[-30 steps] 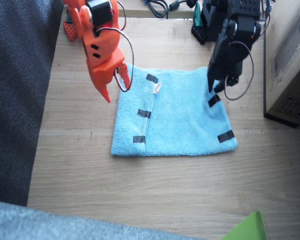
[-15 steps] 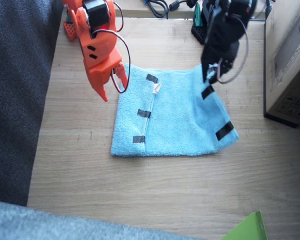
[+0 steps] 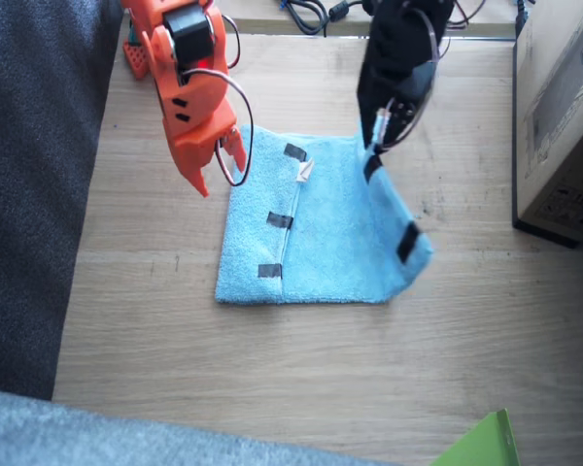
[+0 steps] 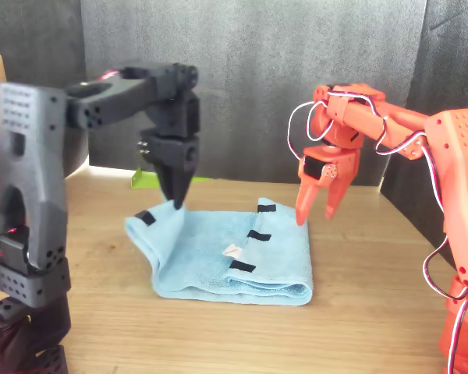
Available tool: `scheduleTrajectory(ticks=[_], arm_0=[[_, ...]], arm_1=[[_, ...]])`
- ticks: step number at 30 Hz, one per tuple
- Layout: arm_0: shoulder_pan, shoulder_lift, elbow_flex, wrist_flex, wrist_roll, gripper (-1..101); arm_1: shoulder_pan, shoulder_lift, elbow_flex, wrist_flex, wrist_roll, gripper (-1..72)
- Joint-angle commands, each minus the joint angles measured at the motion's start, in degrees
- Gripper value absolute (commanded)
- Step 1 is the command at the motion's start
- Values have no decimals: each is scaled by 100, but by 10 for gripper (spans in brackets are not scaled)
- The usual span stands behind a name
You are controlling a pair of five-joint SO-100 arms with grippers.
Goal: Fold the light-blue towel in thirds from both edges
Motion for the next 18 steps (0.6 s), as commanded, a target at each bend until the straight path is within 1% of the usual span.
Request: scheduleTrajectory(ticks=[1,8,18], arm_0=[[-149,-132,-650,281,105,-2],[-387,-1028,-2039,800,149,-2],[-870,-2136,-3296,844,149,10]], arm_1=[[-44,554,53,97,35,359],[-114,686,176,97,18,357],[-158,844,378,88,35,359]])
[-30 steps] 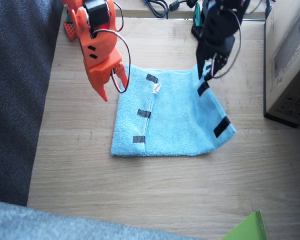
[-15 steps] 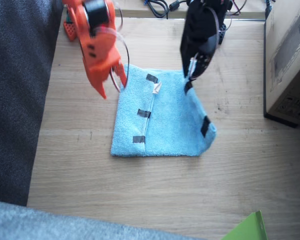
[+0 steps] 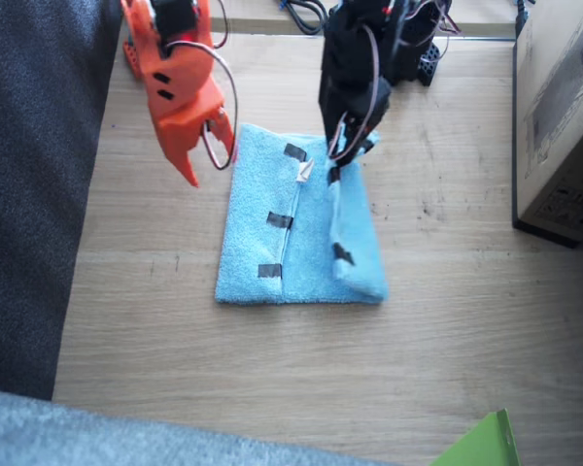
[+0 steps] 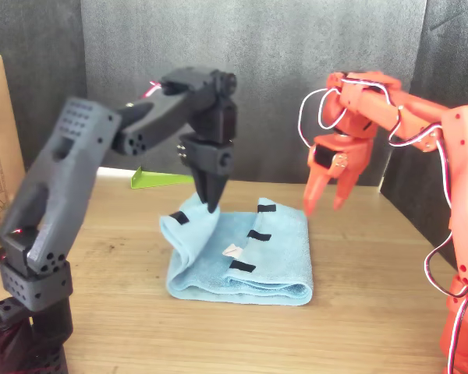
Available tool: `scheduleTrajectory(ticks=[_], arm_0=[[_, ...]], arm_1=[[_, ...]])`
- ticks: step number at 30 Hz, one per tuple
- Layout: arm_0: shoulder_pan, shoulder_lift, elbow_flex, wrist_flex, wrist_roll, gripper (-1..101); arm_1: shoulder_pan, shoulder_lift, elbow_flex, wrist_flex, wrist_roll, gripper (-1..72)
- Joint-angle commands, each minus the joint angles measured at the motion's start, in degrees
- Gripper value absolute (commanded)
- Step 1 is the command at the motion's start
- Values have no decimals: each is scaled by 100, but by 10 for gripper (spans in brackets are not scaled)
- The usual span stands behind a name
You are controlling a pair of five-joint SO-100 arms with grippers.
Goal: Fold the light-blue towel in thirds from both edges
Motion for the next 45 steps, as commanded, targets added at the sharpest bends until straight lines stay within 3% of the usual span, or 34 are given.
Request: scheduleTrajectory(ticks=[1,6,8,10,16,20,23,24,26,27,28,34,40,45], arm_0=[[-185,-193,-510,62,53,6],[-598,-606,-984,79,35,37],[-686,-633,-1081,79,70,205],[-694,-589,-1187,88,79,306],[-571,-9,-1169,88,264,342],[-123,703,-879,88,290,294],[738,1389,-396,79,185,58],[1107,1556,-316,79,97,-2],[1881,1942,26,-9,-79,-2],[2250,2206,378,-167,-123,-2],[2593,2610,932,-483,-237,-2],[4043,5950,5616,-3050,-554,-2],[5221,8183,8701,-4201,-624,-2],[5502,9229,10670,-5045,-835,-3]], arm_1=[[97,483,88,88,88,359],[79,642,246,88,88,362],[53,668,316,88,62,364],[18,686,404,88,62,365],[-18,738,527,53,62,366],[-185,932,721,-70,79,354],[-439,1573,1441,-527,0,320],[-545,1819,1714,-712,-26,265],[-800,2215,2215,-1037,-9,98],[-932,2391,2487,-1204,18,10],[-1081,2619,2856,-1433,18,1],[-1951,4271,5194,-2584,-281,0],[-2531,6601,7796,-3771,-747,0],[-2751,7646,9343,-4324,-668,0]])
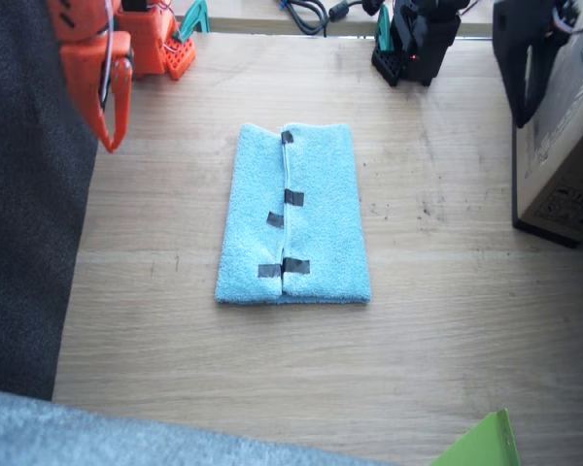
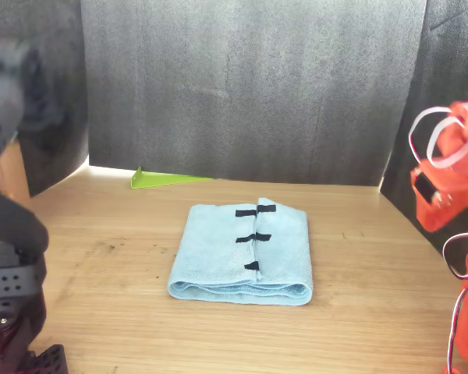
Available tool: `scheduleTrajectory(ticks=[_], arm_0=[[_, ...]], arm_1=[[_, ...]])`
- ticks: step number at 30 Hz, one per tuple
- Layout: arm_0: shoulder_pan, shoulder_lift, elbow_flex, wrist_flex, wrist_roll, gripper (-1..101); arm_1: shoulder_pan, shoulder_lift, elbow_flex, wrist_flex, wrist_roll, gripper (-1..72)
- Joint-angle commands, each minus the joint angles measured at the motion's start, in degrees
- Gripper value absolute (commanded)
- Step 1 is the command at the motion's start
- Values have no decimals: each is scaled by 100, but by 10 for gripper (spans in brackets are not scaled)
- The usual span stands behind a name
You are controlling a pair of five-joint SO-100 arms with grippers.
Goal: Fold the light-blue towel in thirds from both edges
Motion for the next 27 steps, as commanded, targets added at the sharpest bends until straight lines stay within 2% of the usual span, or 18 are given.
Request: scheduleTrajectory(ticks=[1,4,9,15,18,25,27], arm_0=[[193,800,1239,-457,-220,-3],[70,1705,2136,-589,-360,-3],[-88,3006,2707,-237,-404,-3],[-158,4043,3243,-123,-387,-3],[-193,5010,3516,272,-352,-3],[-79,5036,3533,237,-439,-3],[-123,5036,3533,237,-396,-3]], arm_1=[[-123,773,712,-413,132,0],[-387,1503,1371,-624,114,0],[-703,3129,2083,-255,229,19],[-1116,5221,2549,773,316,68],[-1107,5203,2540,809,483,86],[-949,5203,2540,756,809,116],[-976,5203,2540,747,958,143]])
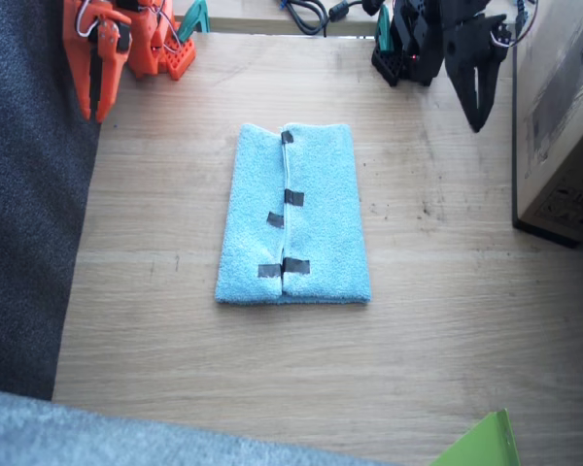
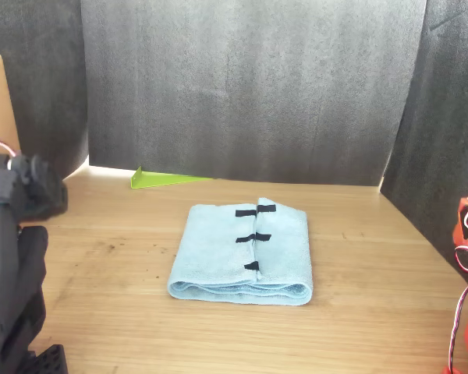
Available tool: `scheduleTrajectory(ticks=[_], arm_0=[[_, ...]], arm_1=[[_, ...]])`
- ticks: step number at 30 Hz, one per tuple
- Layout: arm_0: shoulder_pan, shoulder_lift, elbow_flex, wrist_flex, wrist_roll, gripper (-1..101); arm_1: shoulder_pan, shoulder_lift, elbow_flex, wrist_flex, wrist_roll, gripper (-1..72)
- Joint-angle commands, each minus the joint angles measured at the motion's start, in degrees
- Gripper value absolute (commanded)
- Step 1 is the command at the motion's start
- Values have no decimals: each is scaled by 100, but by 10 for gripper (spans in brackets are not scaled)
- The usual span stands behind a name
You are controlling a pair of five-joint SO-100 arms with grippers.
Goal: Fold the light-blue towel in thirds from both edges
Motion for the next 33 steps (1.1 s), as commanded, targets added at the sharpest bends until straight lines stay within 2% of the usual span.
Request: scheduleTrajectory(ticks=[1,7,12,15,17,21,33], arm_0=[[-35,62,-9,35,88,-3],[-404,53,-9,44,255,-3],[-598,53,-9,53,360,-3],[-519,53,-9,53,290,-3],[-519,53,-9,53,290,-3],[-519,53,-9,62,290,-3],[-501,53,-9,62,272,-3]], arm_1=[[26,0,18,26,220,147],[624,0,53,-158,457,159],[677,0,79,-220,554,154],[501,0,79,-220,729,105],[598,0,79,-220,624,0],[721,0,35,-35,466,0],[536,0,70,-193,791,0]])
